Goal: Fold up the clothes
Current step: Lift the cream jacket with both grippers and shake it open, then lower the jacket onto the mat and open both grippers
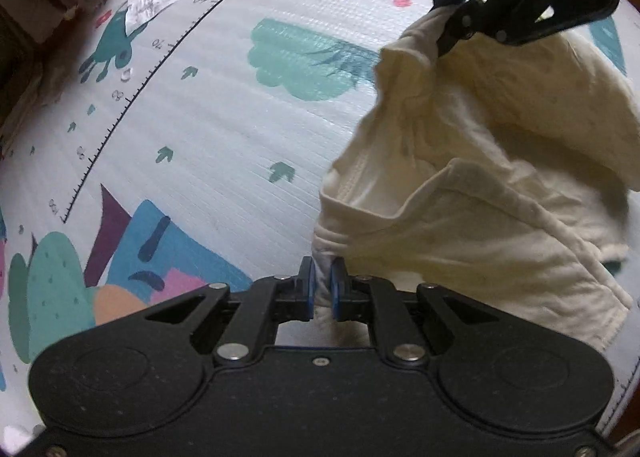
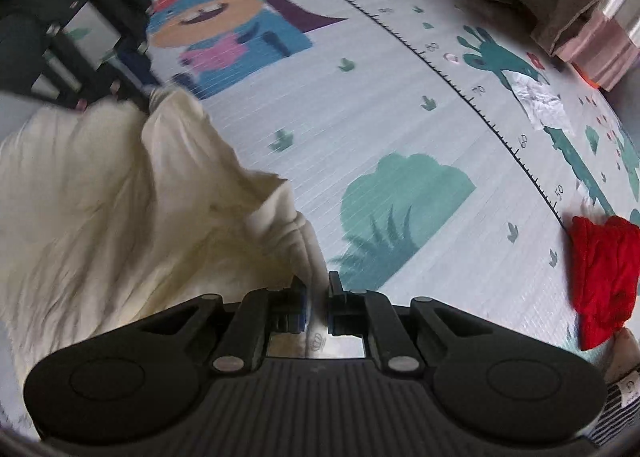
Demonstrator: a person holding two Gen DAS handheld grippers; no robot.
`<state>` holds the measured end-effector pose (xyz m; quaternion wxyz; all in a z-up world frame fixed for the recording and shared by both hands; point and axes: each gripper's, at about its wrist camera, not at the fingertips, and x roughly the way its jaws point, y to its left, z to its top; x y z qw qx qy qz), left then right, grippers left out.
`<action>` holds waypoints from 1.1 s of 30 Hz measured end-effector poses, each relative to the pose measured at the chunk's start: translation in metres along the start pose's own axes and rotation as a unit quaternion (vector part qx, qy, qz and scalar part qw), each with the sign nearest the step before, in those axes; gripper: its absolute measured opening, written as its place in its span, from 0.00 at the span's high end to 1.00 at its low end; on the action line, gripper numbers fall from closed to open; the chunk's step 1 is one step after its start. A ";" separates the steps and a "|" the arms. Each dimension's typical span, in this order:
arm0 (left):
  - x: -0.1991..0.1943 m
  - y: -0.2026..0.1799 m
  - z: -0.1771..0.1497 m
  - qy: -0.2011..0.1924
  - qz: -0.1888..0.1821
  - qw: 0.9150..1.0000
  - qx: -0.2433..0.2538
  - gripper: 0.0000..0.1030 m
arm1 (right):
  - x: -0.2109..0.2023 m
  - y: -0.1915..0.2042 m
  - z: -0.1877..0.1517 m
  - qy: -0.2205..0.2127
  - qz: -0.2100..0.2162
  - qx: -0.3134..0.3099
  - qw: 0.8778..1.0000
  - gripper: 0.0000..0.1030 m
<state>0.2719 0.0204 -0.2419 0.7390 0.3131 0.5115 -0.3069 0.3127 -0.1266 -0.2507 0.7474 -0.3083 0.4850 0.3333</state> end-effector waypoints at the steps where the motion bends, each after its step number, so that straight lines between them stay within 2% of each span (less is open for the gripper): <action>1: 0.007 0.003 0.002 -0.001 0.000 1.000 -0.003 0.94 | 0.007 -0.002 0.002 -0.002 -0.008 0.002 1.000 0.88; 4: 0.027 0.011 0.003 0.003 0.002 1.000 -0.019 0.94 | 0.028 -0.003 0.003 -0.004 -0.038 -0.004 0.999 0.81; 6: 0.039 0.015 0.003 0.008 0.005 0.999 -0.031 0.93 | 0.039 -0.004 0.000 -0.006 -0.065 -0.002 0.998 0.64; 8: 0.047 0.018 0.002 0.010 0.011 0.999 -0.049 0.90 | 0.046 -0.008 -0.002 -0.010 -0.089 0.006 0.996 0.51; 9: 0.052 0.020 0.002 0.011 0.014 0.998 -0.058 0.88 | 0.047 -0.011 -0.004 -0.014 -0.095 0.013 0.995 0.50; 11: 0.058 0.022 0.001 0.012 0.032 0.997 -0.067 0.78 | 0.042 -0.020 -0.007 -0.026 -0.100 0.035 0.994 0.48; 13: 0.060 0.025 0.000 0.011 0.047 0.996 -0.074 0.64 | 0.031 -0.028 -0.011 -0.043 -0.110 0.052 0.992 0.47; 16: 0.052 0.034 -0.005 0.000 0.050 0.994 -0.094 0.58 | 0.010 -0.013 -0.022 -0.069 -0.179 -0.030 0.981 0.46; 18: 0.038 0.039 -0.013 -0.018 0.055 0.993 -0.103 0.58 | -0.008 0.000 -0.037 -0.087 -0.171 -0.059 0.980 0.46; 20: 0.017 0.044 -0.025 -0.040 0.053 0.991 -0.116 0.58 | -0.026 0.013 -0.055 -0.098 -0.133 -0.048 0.985 0.45; 23: -0.014 0.048 -0.056 -0.071 0.033 0.985 -0.157 0.54 | -0.040 0.043 -0.091 -0.081 -0.073 -0.039 0.993 0.44; 26: -0.033 0.045 -0.101 -0.077 0.002 0.973 -0.219 0.53 | -0.044 0.063 -0.132 -0.048 -0.039 -0.005 0.998 0.43; 28: -0.038 0.035 -0.130 -0.077 -0.015 0.959 -0.274 0.53 | -0.046 0.065 -0.158 -0.029 -0.019 0.049 0.998 0.43; 31: -0.044 0.019 -0.172 -0.075 -0.038 0.929 -0.359 0.53 | -0.048 0.057 -0.193 -0.009 -0.006 0.150 0.989 0.43; 33: -0.048 0.008 -0.200 -0.074 -0.054 0.905 -0.415 0.53 | -0.048 0.042 -0.214 -0.006 0.007 0.235 0.972 0.41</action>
